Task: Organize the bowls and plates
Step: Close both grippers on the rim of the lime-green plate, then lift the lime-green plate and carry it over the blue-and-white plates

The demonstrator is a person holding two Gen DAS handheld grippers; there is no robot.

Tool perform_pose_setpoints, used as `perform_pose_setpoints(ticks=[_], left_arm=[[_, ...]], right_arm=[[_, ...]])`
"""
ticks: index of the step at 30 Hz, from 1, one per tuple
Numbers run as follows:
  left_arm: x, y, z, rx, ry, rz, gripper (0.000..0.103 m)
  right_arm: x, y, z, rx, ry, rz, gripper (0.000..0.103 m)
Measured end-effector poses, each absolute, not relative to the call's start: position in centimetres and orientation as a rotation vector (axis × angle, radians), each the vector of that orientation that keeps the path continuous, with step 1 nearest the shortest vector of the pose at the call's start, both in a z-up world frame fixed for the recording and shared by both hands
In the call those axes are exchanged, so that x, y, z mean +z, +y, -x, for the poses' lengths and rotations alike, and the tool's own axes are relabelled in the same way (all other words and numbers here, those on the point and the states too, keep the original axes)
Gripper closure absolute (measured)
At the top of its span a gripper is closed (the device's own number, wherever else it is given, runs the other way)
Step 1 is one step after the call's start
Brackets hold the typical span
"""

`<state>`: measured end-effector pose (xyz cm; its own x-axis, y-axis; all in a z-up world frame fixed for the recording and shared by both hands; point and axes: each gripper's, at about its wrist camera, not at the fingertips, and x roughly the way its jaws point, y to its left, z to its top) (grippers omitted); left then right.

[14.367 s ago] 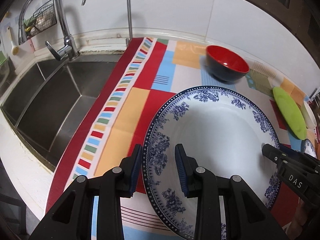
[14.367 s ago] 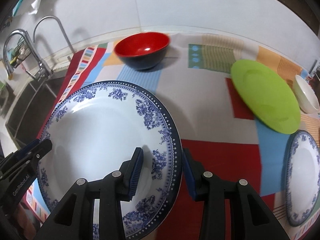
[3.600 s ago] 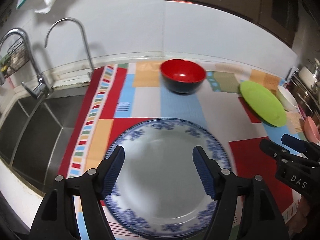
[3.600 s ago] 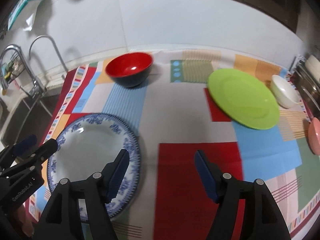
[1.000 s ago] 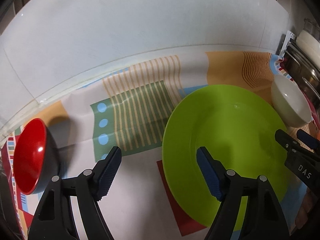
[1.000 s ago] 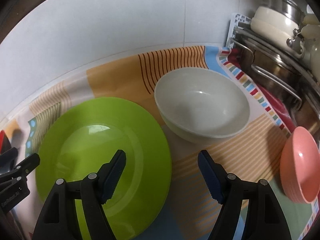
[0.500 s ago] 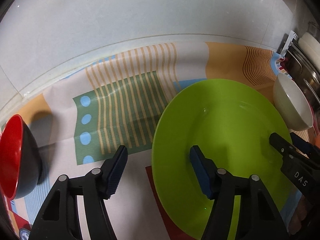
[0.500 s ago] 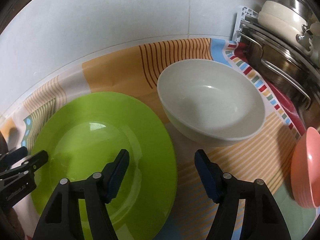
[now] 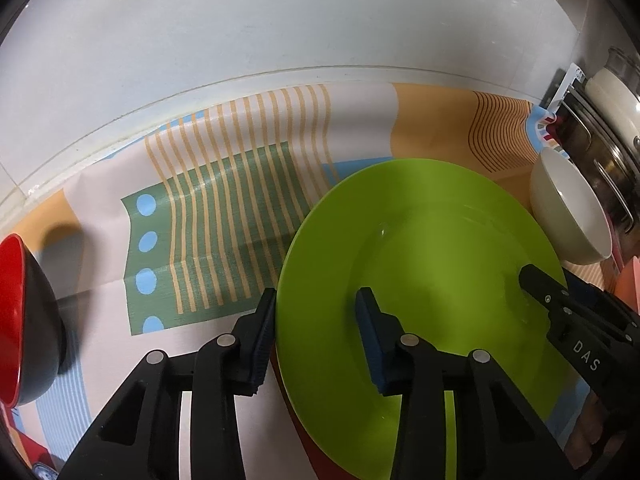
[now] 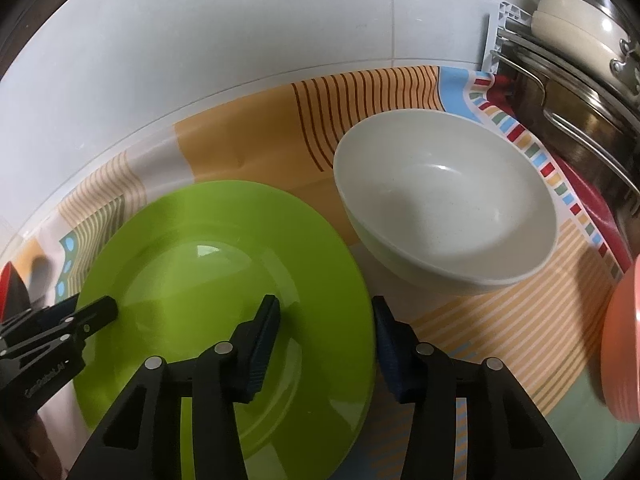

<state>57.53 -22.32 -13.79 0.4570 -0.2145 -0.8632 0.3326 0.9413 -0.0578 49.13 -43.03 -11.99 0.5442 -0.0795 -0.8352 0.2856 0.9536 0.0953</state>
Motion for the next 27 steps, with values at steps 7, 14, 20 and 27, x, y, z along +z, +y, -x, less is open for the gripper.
perform_pose_setpoints(ticks=[7, 14, 20, 27], left_arm=[[-13.5, -21.8, -57.1, -0.317, 1.033, -0.132, 0.065], [-13.1, -20.7, -56.1, -0.296, 1.023, -0.126, 0.065], [-13.7, -19.9, -55.5, -0.286, 1.036, -0.138, 0.065], [-13.2, -19.8, -55.0, -0.285, 1.022, -0.134, 0.065]], right_arm=[[-11.7, -42.7, -48.8, -0.220, 0.971, -0.222, 0.062], [-11.1, -41.8, -48.0, -0.200, 0.965, -0.204, 0.063], [-11.2, -41.2, -47.6, -0.178, 0.993, -0.195, 0.063], [-11.3, -40.9, -47.6, -0.158, 1.027, -0.181, 0.062]])
